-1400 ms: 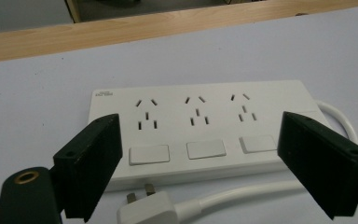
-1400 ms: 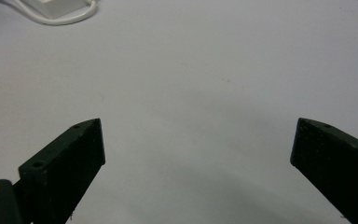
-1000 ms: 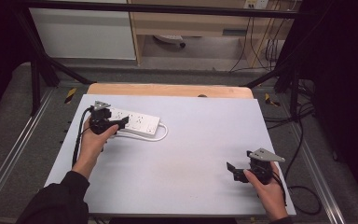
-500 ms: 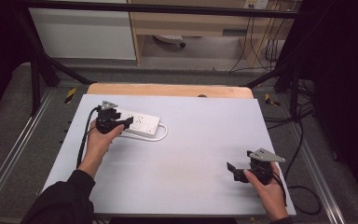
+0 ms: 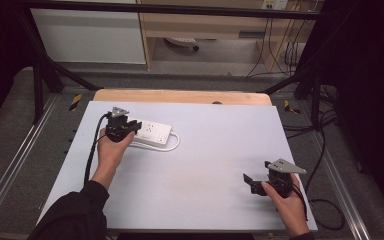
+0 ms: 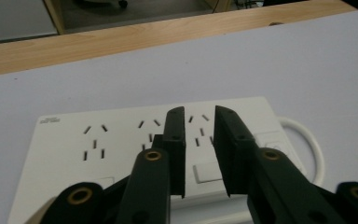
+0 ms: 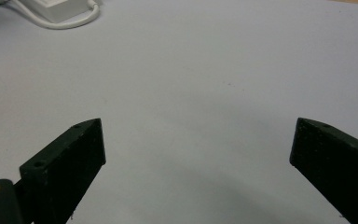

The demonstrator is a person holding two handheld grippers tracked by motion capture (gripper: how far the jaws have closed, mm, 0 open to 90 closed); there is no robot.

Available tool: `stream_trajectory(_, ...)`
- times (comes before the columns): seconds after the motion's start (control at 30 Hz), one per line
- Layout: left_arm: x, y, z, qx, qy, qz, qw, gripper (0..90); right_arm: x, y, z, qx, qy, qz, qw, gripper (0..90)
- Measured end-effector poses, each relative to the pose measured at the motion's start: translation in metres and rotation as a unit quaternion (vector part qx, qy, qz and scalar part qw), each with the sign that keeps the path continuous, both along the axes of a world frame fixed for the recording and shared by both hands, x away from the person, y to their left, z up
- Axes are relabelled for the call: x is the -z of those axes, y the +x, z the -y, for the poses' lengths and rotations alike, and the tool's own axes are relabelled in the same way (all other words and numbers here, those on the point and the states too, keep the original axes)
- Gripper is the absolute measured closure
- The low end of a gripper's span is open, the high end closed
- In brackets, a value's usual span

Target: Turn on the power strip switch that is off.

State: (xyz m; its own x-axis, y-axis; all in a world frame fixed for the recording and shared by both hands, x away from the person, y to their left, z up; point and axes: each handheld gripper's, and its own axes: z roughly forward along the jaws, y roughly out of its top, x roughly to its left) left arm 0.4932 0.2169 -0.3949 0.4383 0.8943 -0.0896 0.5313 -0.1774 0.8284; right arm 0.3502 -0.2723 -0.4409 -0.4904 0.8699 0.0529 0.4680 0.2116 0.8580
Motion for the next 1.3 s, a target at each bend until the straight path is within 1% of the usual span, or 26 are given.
stream_trajectory(0.03,0.0,0.0,0.0,0.0,0.0,0.0,1.0,78.7,0.0,0.0,0.0,0.0,0.0,0.0,1.0,3.7)
stream_trajectory(0.1,0.002,0.001,0.004,0.001,0.004,-0.006,1.0,82.7,0.0,0.0,0.0,0.0,0.0,0.0,1.0,3.7)
stream_trajectory(0.13,0.002,0.001,0.004,0.001,0.004,-0.006,1.0,84.5,0.0,0.0,0.0,-0.001,0.001,0.0,1.0,3.7)
stream_trajectory(0.2,0.003,0.002,0.004,0.0,0.001,-0.013,0.9999,87.4,0.0,0.0,0.0,-0.001,0.0,0.002,1.0,3.7)
stream_trajectory(0.33,0.005,0.002,0.006,0.01,0.003,-0.015,0.9998,89.9,-0.001,-0.001,0.001,-0.001,0.002,0.003,1.0,3.7)
stream_trajectory(0.5,0.004,0.003,0.005,0.002,0.002,-0.012,0.9999,90.0,-0.001,-0.001,0.0,0.0,0.004,0.004,1.0,3.7)
stream_trajectory(0.63,0.005,0.005,0.002,-0.005,-0.002,-0.015,0.9999,90.0,-0.001,-0.001,0.0,0.002,0.008,0.002,1.0,3.7)
stream_trajectory(0.7,0.006,0.006,0.0,-0.01,0.001,-0.02,0.9998,90.0,-0.001,-0.001,0.001,0.003,0.008,0.003,1.0,3.7)
stream_trajectory(0.87,0.01,0.009,-0.001,-0.013,0.003,-0.025,0.9996,90.0,-0.001,-0.001,0.001,0.002,0.006,0.002,1.0,3.8)
stream_trajectory(1.0,0.016,0.013,-0.002,-0.016,0.016,-0.038,0.999,90.0,-0.001,-0.001,0.001,0.004,0.008,0.002,1.0,3.8)
stream_trajectory(1.2,0.019,0.013,-0.004,-0.016,0.021,-0.046,0.9986,90.0,-0.001,0.0,0.001,0.003,0.006,0.002,1.0,3.8)
stream_trajectory(1.23,0.021,0.013,-0.005,-0.015,0.031,-0.05,0.9982,90.0,-0.001,-0.001,0.001,0.003,0.006,0.002,1.0,3.8)
stream_trajectory(1.3,0.023,0.013,-0.006,-0.015,0.032,-0.055,0.9979,90.0,0.0,-0.001,0.001,0.004,0.007,0.001,1.0,3.8)
